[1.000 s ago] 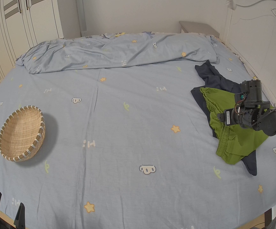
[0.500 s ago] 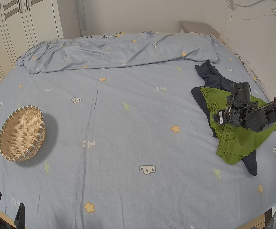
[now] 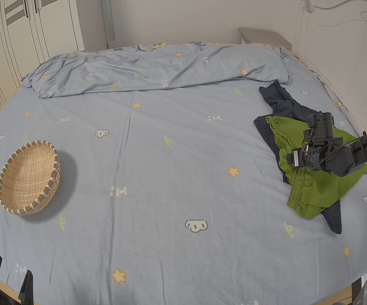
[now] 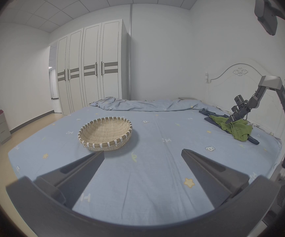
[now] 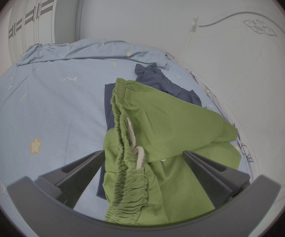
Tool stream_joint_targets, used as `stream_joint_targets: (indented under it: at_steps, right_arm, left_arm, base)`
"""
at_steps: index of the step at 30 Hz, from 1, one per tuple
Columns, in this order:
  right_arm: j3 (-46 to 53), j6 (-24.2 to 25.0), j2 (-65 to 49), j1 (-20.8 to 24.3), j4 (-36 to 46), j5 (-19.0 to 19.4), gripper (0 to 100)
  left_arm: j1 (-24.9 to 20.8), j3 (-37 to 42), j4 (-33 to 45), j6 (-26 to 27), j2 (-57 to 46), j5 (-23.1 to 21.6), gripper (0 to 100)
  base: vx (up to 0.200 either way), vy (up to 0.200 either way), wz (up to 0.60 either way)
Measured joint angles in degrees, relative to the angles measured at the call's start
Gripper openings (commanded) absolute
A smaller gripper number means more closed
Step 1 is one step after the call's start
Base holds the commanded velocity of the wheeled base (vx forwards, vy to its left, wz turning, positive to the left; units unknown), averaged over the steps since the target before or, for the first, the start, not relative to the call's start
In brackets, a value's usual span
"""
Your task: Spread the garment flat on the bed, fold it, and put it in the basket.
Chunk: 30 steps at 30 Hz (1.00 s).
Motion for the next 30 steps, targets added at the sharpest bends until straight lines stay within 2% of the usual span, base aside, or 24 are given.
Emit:
stream_joint_targets:
  at_steps: [9,10,15,26,30]
  right_arm:
    - [0.1,0.0,1.0,0.0,0.0,-0.1,100]
    - [0.1,0.0,1.2,0.2,0.0,-0.2,0]
    - [0.0,0.0,2.2,0.2,-0.7,-2.2,0]
    - [-0.2,-0.4,2.2,1.0,-1.7,-2.4,0]
    - [-0.5,-0.2,0.8,2.6,-0.1,-2.4,0]
  left_arm:
    - [0.0,0.0,0.0,0.0,0.0,0.0,100]
    - [0.0,0.0,0.0,0.0,0.0,0.0,100]
    - [0.0,0.0,0.0,0.0,0.0,0.0,100]
    - [0.0,0.0,0.0,0.0,0.0,0.0,100]
    - [0.0,0.0,0.0,0.0,0.0,0.0,100]
  base:
    - [0.000,0.000,0.00]
    - [0.000,0.000,0.00]
    - [0.000,0.000,0.00]
    - [0.000,0.000,0.00]
    - [0.000,0.000,0.00]
